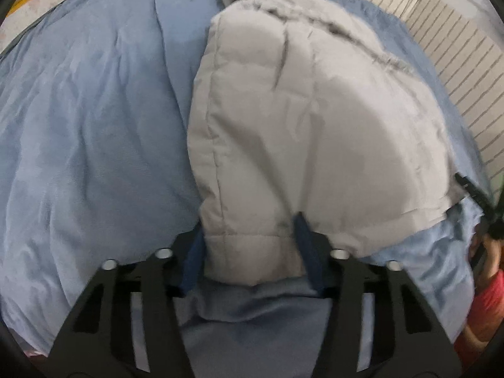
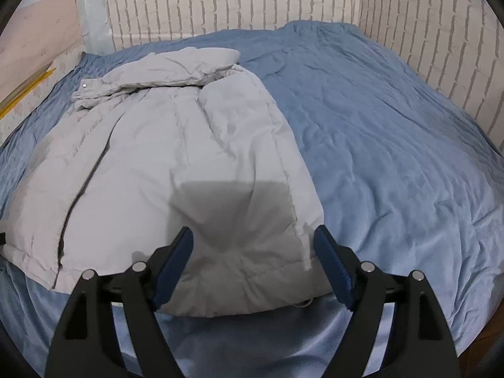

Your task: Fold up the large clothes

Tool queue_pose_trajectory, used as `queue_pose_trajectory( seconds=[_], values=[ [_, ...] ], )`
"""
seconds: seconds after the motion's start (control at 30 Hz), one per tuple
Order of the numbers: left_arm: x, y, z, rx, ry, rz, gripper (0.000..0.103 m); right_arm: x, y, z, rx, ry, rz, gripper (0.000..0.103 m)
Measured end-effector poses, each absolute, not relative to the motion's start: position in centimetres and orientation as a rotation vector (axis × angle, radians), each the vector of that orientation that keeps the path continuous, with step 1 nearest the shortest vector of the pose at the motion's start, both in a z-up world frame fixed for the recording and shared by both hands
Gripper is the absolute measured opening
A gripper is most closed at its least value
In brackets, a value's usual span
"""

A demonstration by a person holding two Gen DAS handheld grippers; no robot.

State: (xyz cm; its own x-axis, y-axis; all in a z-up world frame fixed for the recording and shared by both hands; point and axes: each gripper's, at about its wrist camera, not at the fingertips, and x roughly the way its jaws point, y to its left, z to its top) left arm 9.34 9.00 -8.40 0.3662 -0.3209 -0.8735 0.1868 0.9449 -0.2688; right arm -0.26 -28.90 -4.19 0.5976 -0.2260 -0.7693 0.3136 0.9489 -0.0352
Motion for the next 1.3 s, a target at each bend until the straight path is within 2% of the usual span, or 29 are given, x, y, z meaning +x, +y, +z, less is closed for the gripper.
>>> queue_pose_trajectory(
  seconds=[0.17,0.23,0.37,0.47,0.5,0.53,0.6,0.8,0.9,1.0,1.03,1.1,1.17,1.2,1.3],
  values=[
    [9.7,9.1,-8.5,-0.169,1.144,-0.334,0.046,-0.3,-29.4,-4.4,0.126,0.878,-0.322,0.079],
    [9.8,9.5,-9.2,-0.177,1.18,-0.336,0.054,-0.2,-29.5,-4.5,0.124,0.879,-0.326,0.079],
    [10.3,9.4,-10.4,-0.166,1.222,-0.333,0.057,-0.1,-29.6,-4.7,0.121,0.88,-0.332,0.08],
    [9.9,8.9,-9.8,-0.118,1.196,-0.324,0.045,-0.1,-29.6,-4.7,0.118,0.881,-0.335,0.081],
    [9.9,8.7,-9.5,-0.091,1.184,-0.324,0.036,-0.1,-29.8,-4.8,0.119,0.885,-0.34,0.081],
    [10.0,8.6,-9.1,-0.077,1.179,-0.329,0.031,0.0,-30.0,-4.8,0.125,0.889,-0.344,0.081],
    [10.3,8.7,-8.8,-0.074,1.187,-0.323,0.028,0.2,-30.4,-4.9,0.13,0.901,-0.351,0.082],
    [10.5,8.5,-8.4,-0.038,1.184,-0.308,0.027,1.1,-32.0,-5.9,0.12,0.987,-0.346,0.085],
    [10.5,8.7,-8.8,-0.073,1.181,-0.313,0.028,1.5,-33.4,-7.3,0.196,1.037,-0.306,0.091],
    [10.5,8.9,-9.0,-0.091,1.179,-0.312,0.028,1.2,-34.1,-8.0,0.281,1.048,-0.249,0.091],
    [10.4,8.9,-9.0,-0.084,1.174,-0.31,0.028,1.0,-33.8,-7.9,0.266,1.041,-0.23,0.089],
    [10.3,8.7,-8.8,-0.057,1.16,-0.302,0.028,0.4,-32.5,-7.5,0.191,1.026,-0.199,0.057],
    [10.1,8.4,-8.6,-0.029,1.148,-0.291,0.028,0.0,-31.9,-6.9,0.174,1.014,-0.155,0.036],
    [10.0,8.3,-8.6,-0.025,1.145,-0.289,0.028,0.0,-31.8,-6.7,0.176,1.008,-0.143,0.032],
    [10.1,8.4,-8.6,-0.025,1.148,-0.288,0.028,1.0,-31.6,-7.2,0.133,1.044,-0.149,0.034]
  ],
)
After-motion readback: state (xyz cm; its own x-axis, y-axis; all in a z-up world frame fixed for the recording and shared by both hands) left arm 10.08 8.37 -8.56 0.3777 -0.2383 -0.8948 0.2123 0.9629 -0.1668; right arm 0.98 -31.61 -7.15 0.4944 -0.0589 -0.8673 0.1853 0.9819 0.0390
